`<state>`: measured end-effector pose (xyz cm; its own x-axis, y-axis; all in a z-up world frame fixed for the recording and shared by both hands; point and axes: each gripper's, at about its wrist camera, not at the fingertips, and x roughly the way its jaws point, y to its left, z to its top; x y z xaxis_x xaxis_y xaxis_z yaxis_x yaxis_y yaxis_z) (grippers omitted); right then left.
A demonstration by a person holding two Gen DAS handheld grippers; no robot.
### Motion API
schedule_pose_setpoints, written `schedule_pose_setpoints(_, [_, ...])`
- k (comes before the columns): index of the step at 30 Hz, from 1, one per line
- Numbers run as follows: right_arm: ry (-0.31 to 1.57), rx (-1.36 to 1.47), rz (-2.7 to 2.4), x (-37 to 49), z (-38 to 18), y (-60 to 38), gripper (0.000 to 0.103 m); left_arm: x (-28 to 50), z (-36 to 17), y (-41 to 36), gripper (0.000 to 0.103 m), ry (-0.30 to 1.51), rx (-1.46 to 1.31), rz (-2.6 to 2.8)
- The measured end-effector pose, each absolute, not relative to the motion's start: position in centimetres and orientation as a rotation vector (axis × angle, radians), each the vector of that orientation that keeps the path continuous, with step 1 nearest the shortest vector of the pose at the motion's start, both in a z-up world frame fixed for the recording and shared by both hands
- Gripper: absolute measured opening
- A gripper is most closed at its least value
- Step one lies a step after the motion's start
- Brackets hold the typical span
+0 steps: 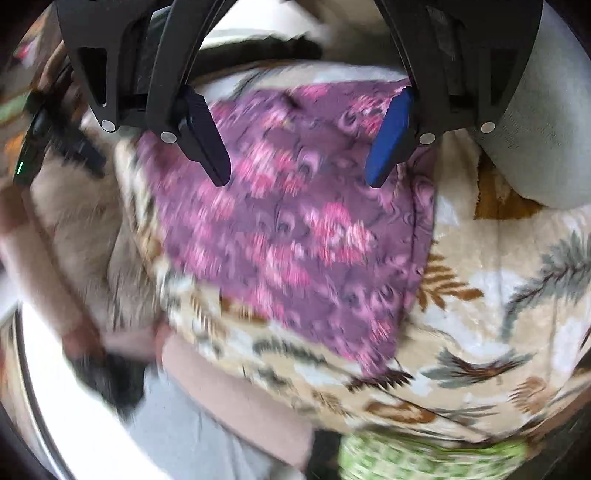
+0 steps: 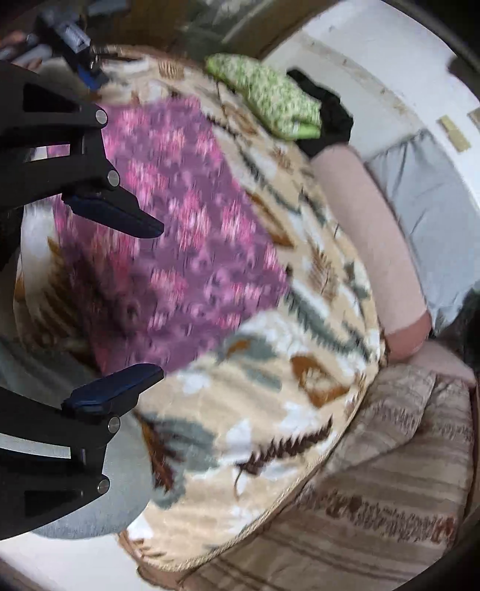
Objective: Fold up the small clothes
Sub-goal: 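Open both grippers and release the folded shirt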
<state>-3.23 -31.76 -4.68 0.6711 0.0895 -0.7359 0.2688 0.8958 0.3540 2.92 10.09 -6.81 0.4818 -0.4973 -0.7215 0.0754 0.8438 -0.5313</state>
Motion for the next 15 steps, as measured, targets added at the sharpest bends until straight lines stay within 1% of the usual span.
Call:
schedule_pose_setpoints(2, [0.82,0.432,-0.039,-2.2,-4.1,-29.8,0.068,3.4,-6.4,10.9,0.077,0.987,-0.524,-0.328])
schedule_pose_setpoints(5, [0.835,0.451,0.11,0.0,-4.1,-26.8,0.068,5.5,-6.8,11.7,0.077,1.023,-0.473,-0.179])
schedule_pose_setpoints(7, [0.847,0.476,0.205,1.5,-4.4,-25.0,0.068,7.3,-8.2,12.6,0.077,1.072,-0.51,-0.147])
schedule_pose_setpoints(11, [0.878,0.462,0.289,4.9,-5.3,-21.2,0.068,9.8,-10.7,13.6,0.077,1.15,-0.495,-0.103])
schedule_pose_setpoints(15, [0.908,0.404,0.335,8.5,-5.7,-17.5,0.068,10.5,-12.0,13.4,0.077,1.158,-0.508,-0.141])
